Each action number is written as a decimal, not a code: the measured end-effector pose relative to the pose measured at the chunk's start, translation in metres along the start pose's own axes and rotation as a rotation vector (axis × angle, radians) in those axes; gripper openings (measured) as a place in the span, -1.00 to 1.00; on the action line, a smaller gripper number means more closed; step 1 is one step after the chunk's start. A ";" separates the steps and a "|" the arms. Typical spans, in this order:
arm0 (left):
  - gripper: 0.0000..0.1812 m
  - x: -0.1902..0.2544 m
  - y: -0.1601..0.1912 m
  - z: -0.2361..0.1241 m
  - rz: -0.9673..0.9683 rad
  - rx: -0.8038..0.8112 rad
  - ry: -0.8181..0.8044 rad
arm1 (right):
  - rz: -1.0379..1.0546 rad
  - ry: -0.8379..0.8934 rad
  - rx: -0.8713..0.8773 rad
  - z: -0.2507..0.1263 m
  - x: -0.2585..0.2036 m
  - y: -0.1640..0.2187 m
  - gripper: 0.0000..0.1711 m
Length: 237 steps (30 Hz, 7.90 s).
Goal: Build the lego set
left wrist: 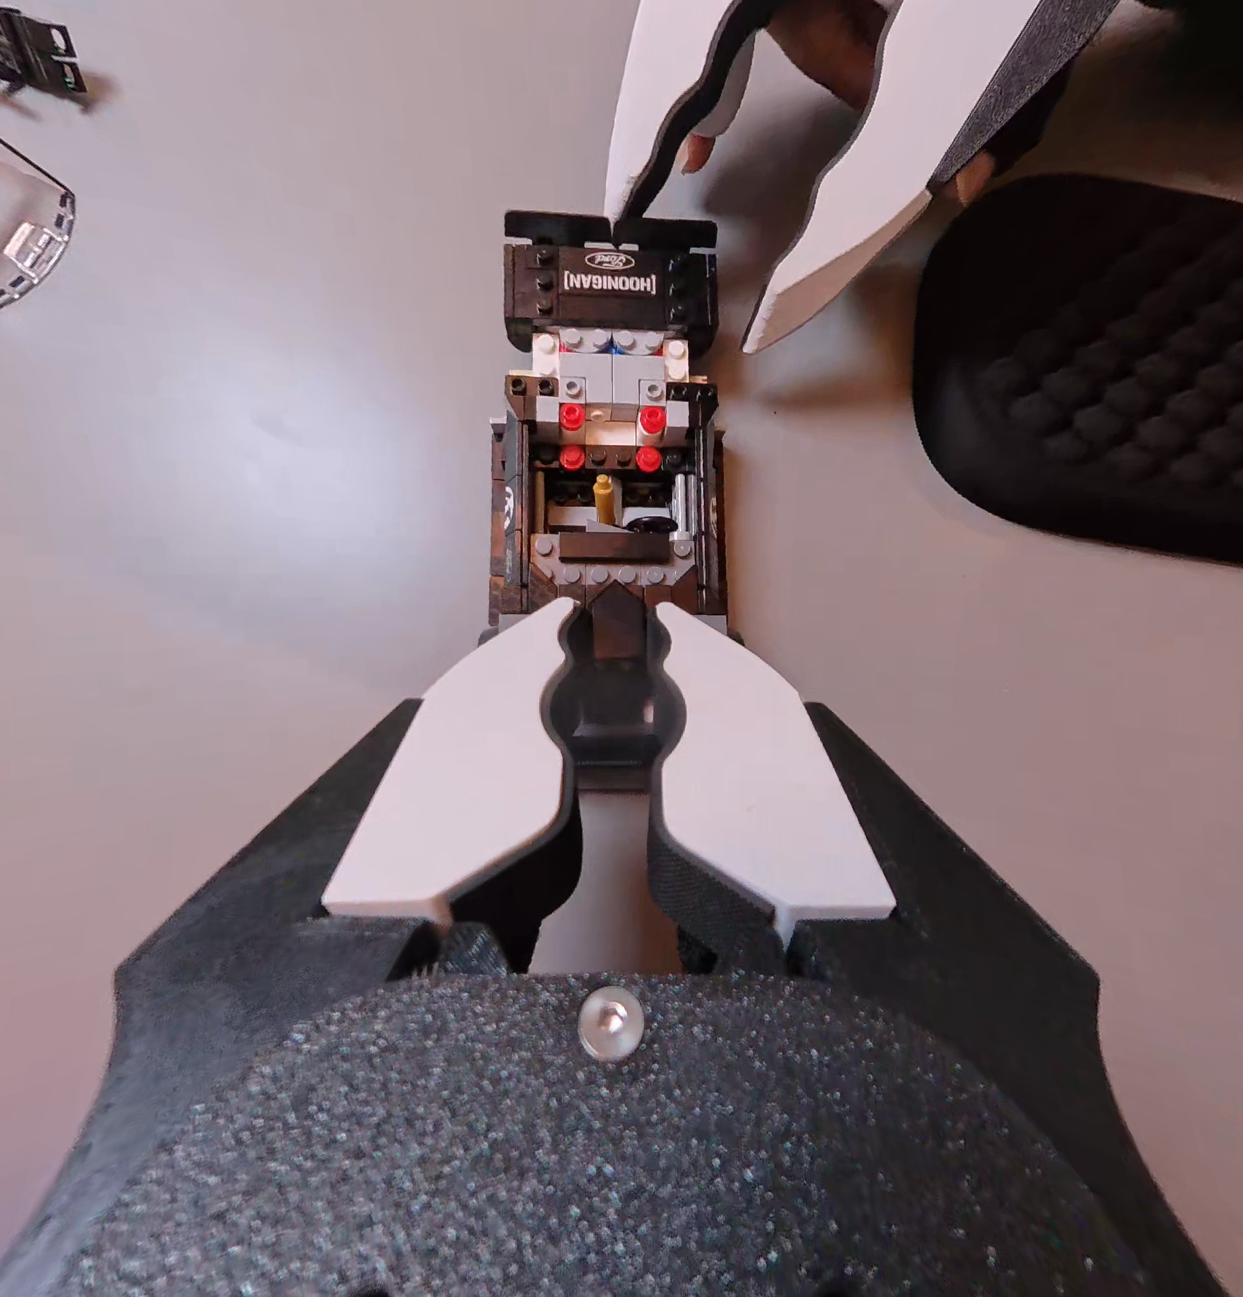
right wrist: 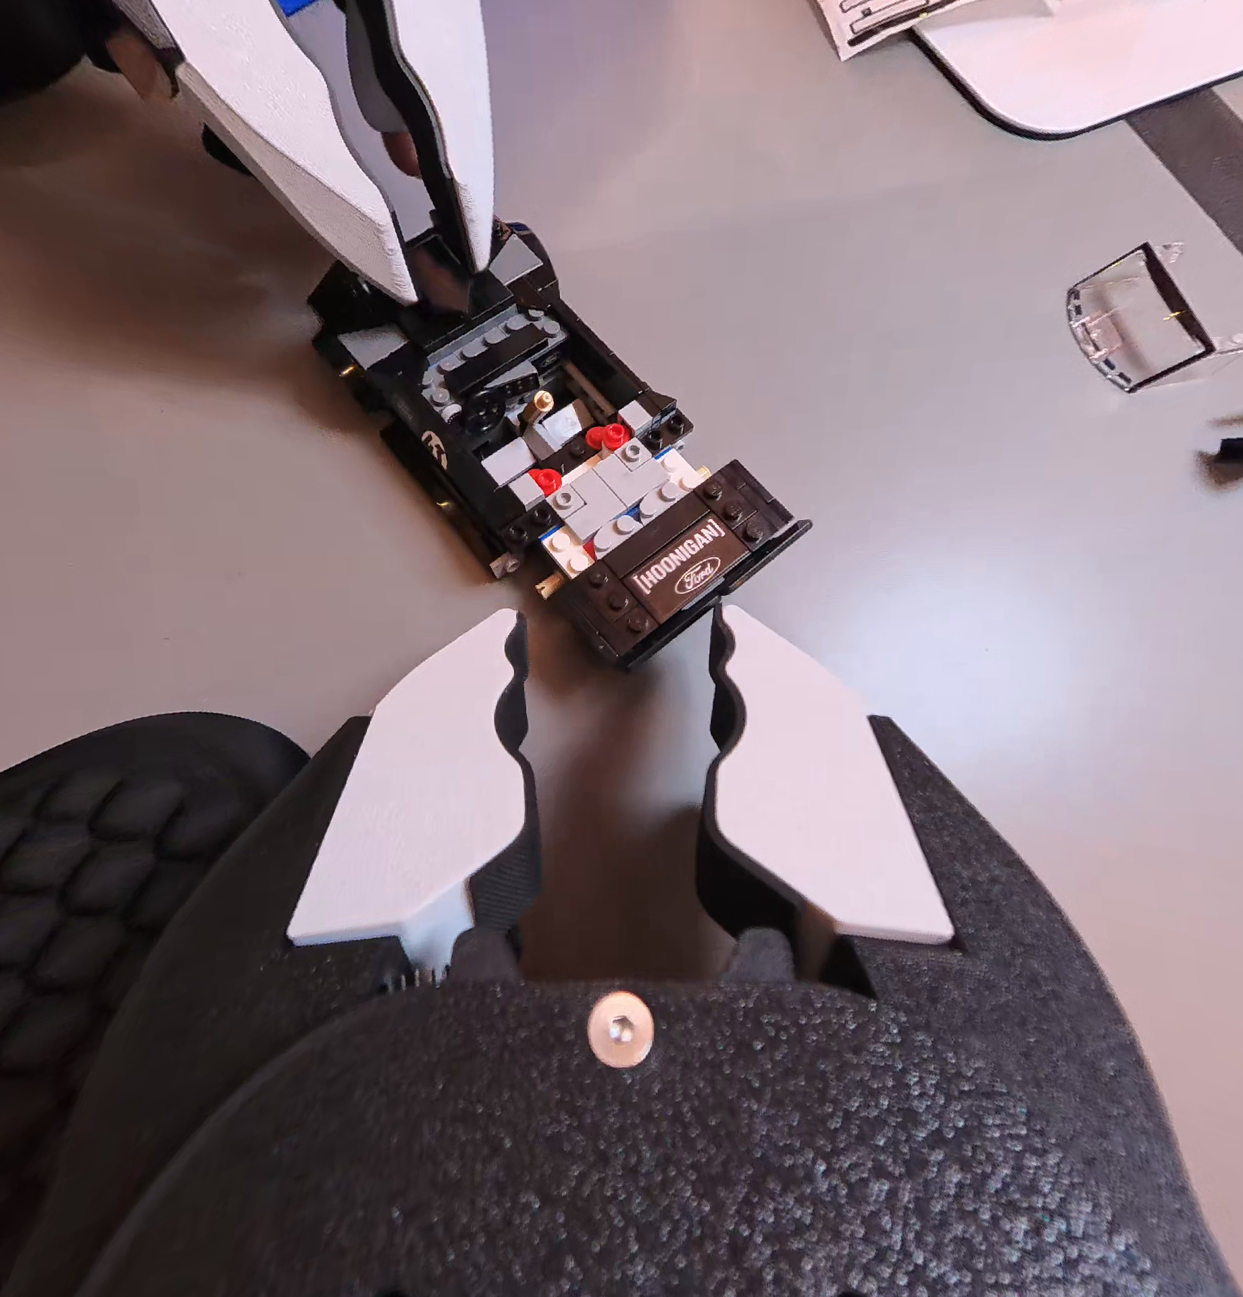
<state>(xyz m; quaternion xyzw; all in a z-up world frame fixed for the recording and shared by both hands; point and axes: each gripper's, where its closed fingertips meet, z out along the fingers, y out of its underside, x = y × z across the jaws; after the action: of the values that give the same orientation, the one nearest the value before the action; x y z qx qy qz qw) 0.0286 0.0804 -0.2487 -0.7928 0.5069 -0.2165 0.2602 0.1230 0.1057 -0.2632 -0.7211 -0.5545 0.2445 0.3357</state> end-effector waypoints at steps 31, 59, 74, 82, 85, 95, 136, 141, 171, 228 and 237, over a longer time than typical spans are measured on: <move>-0.78 -0.002 0.005 -0.006 0.054 0.011 0.014 | 0.016 0.013 0.024 -0.004 0.002 -0.002 -0.41; -0.82 -0.004 0.007 -0.005 0.056 0.030 0.037 | 0.010 0.025 0.023 -0.005 0.004 0.000 -0.42; -0.82 -0.003 0.006 -0.002 0.073 0.030 0.025 | 0.013 0.021 0.015 -0.004 0.003 0.002 -0.42; -0.82 0.000 0.006 -0.002 0.089 0.017 0.025 | 0.013 0.021 0.014 -0.004 0.003 0.002 -0.42; -0.82 -0.001 0.006 -0.002 0.087 0.015 0.021 | 0.012 0.022 0.016 -0.005 0.003 0.001 -0.42; -0.82 -0.001 0.006 -0.002 0.078 0.017 0.021 | 0.014 0.020 0.015 -0.005 0.003 0.002 -0.42; -0.82 0.010 0.044 -0.047 -0.071 0.212 -0.203 | 0.011 0.010 0.182 -0.019 -0.001 -0.029 -0.43; -0.82 0.028 -0.001 -0.061 0.036 0.508 -0.126 | -0.024 -0.161 0.369 -0.023 -0.047 -0.079 -0.53; -0.82 0.062 -0.030 -0.092 0.216 0.787 -0.054 | 0.228 -0.689 0.596 -0.007 -0.117 -0.146 -0.76; -0.84 0.000 0.016 -0.015 -0.080 0.391 -0.001 | -0.169 0.227 -0.112 0.063 -0.060 -0.082 -0.87; -0.80 0.001 0.010 -0.014 -0.049 0.394 -0.029 | -0.225 -0.110 -0.053 0.048 -0.055 -0.081 -0.69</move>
<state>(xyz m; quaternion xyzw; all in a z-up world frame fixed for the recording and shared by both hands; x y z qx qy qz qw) 0.0134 0.0729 -0.2442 -0.7418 0.4314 -0.3065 0.4120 0.0220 0.0760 -0.2343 -0.6483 -0.6560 0.2297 0.3109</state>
